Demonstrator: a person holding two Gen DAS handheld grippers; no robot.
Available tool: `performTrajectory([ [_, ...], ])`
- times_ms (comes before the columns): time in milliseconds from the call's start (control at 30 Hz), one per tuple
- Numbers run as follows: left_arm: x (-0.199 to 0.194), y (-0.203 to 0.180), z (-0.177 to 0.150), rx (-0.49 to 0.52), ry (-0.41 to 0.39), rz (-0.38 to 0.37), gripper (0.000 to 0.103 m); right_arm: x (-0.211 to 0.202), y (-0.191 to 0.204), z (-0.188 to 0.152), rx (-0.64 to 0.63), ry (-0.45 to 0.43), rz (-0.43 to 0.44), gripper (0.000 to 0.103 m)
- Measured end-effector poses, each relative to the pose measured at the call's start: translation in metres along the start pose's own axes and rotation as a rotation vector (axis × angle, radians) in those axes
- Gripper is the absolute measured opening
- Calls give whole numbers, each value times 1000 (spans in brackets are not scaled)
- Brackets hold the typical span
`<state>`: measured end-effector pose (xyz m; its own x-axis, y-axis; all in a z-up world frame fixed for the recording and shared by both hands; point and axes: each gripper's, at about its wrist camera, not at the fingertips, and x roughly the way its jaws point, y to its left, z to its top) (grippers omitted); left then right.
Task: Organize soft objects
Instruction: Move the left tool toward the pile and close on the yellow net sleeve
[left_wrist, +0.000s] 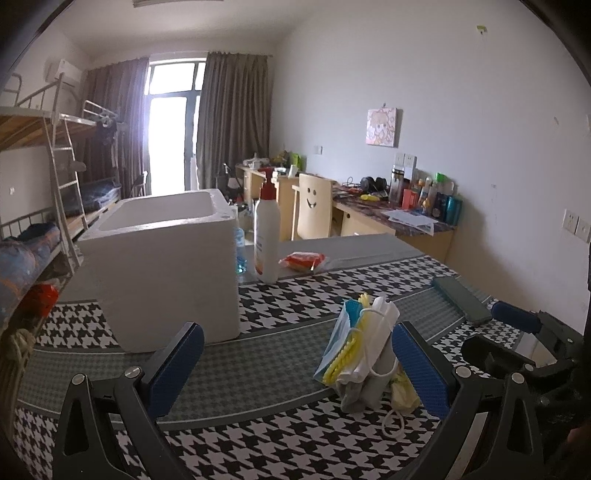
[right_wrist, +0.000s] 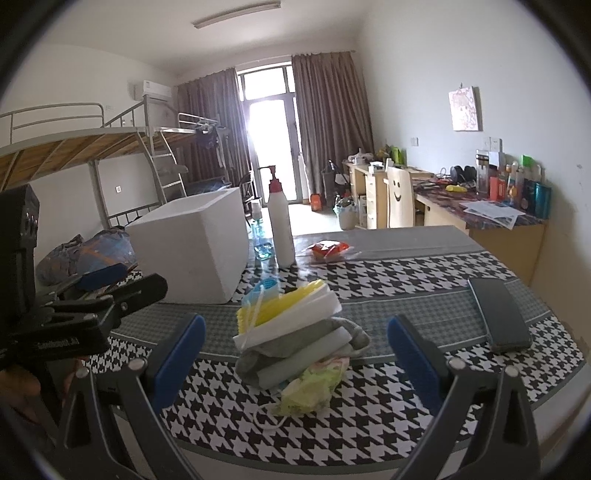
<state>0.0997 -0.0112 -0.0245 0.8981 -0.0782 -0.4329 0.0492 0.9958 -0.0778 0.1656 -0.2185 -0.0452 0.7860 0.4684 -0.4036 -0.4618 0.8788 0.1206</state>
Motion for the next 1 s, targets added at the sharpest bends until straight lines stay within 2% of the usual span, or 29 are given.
performTrajectory([
  [500, 40, -1, 3, -8, 91, -28, 102, 19, -19, 2, 28, 28, -16, 100],
  [633, 49, -2, 7, -22, 129, -65, 102, 24, -25, 2, 39, 37, -17, 100],
  [1000, 79, -17, 17, -33, 197, -104, 102, 28, -37, -1, 61, 40, -1, 100],
])
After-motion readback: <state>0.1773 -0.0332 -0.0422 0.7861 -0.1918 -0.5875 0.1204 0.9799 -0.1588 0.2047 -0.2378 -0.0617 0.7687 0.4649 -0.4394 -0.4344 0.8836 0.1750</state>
